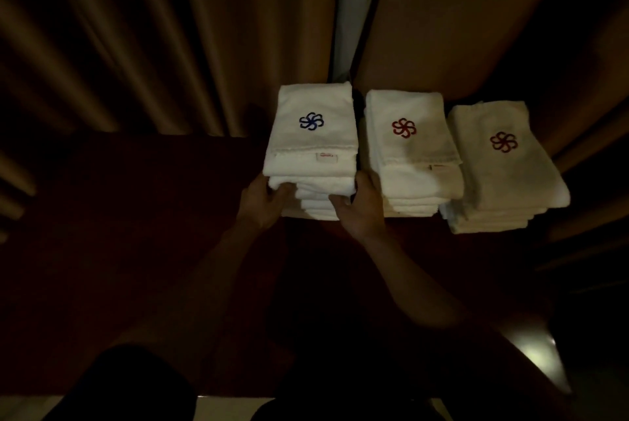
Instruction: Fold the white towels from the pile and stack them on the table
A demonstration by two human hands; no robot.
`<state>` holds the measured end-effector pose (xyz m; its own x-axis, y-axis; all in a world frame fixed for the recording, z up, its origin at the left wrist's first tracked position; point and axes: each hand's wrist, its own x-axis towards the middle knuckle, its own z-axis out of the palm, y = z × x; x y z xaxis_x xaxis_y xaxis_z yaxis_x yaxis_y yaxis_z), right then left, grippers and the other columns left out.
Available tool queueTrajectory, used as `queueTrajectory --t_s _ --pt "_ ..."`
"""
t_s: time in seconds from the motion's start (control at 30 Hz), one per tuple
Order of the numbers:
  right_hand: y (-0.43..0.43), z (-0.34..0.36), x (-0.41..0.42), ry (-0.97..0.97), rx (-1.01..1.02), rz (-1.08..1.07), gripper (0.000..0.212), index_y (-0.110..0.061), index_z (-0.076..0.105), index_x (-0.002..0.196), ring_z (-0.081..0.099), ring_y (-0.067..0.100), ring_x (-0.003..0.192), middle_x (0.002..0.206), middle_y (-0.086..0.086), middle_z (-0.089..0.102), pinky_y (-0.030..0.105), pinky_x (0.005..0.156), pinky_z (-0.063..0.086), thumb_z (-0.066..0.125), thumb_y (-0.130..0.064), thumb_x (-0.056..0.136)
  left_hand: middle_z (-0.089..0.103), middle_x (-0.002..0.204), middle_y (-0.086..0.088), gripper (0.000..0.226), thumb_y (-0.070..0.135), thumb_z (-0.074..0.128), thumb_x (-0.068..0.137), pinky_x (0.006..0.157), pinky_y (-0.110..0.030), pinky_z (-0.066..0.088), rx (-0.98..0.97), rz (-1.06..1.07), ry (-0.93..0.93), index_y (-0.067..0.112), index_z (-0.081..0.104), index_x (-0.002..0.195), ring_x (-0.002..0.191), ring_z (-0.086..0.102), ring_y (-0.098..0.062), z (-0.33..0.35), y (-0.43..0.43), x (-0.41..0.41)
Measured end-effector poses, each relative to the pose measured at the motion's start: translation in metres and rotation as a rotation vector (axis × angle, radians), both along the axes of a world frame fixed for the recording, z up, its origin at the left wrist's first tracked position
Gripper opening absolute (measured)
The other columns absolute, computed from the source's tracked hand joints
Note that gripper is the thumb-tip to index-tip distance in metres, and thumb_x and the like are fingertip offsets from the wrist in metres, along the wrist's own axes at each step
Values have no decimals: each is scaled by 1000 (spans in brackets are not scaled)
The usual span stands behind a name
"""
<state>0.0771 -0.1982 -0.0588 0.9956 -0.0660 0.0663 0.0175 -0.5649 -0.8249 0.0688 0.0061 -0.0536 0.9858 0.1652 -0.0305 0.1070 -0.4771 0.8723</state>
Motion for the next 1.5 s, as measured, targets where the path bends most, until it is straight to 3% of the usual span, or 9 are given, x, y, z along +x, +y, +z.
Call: queueTrajectory --t_s 0.2,0.47,0.7,0.8,0.9,1.0,1.13,1.3,1.5 --pt "6 3 3 31 61 -32 36 -7 57 121 60 21 110 118 10 64 31 91 49 68 -24 90 70 105 0 34 39 62 95 75 -20 42 154 4 47 11 70 113 95 62 -12 -1 4 7" --pt "7 0 9 107 27 -84 38 -11 60 121 61 25 111 120 10 65 34 91 50 71 -29 89 74 104 -12 37 41 65 93 77 -24 46 157 61 147 9 73 111 99 69 -27 1 0 11" --pt "3 -8 7 199 127 -11 62 -21 64 116 67 12 99 112 0 67 39 85 60 74 -47 61 69 120 3 72 31 87 68 93 -33 56 -186 17 239 22 60 134 108 66 -13 2 2 2" --pt "4 11 0 169 206 -2 63 -21 67 115 69 0 95 107 -8 71 25 80 59 89 -43 60 74 103 10 60 14 91 67 72 -19 57 -424 -10 230 28 65 120 93 71 -4 12 -1 -4" --pt "2 30 -4 140 353 -7 41 -25 61 115 62 -14 91 103 -23 64 5 73 48 82 -35 81 75 107 2 47 39 83 78 69 -23 58 -596 54 246 24 67 120 91 73 -10 23 -1 -5" --pt "4 41 0 86 366 9 32 -32 55 123 59 2 112 118 -16 60 14 88 47 64 -43 95 72 115 1 63 59 73 80 85 -33 59 -498 110 223 21 62 129 99 71 -15 29 -1 0" --pt "5 38 4 52 286 50 44 -30 44 140 50 9 122 134 -10 51 33 108 43 57 -27 98 63 124 -2 57 34 70 92 86 -26 57 -392 45 152 13 49 140 110 64 -16 28 -9 1" --pt "-1 48 4 -20 160 67 70 -22 27 156 38 13 138 155 3 37 29 116 32 59 -15 94 44 149 -7 83 40 71 82 109 -44 43 -214 155 92 18 31 152 133 47 -23 34 -6 8" --pt "8 53 22 36 -174 142 71 -19 18 159 7 22 153 167 6 9 41 125 13 47 -49 101 18 165 -2 69 48 46 101 122 -42 20 163 -68 -10 19 19 158 150 20 -18 53 -23 28"
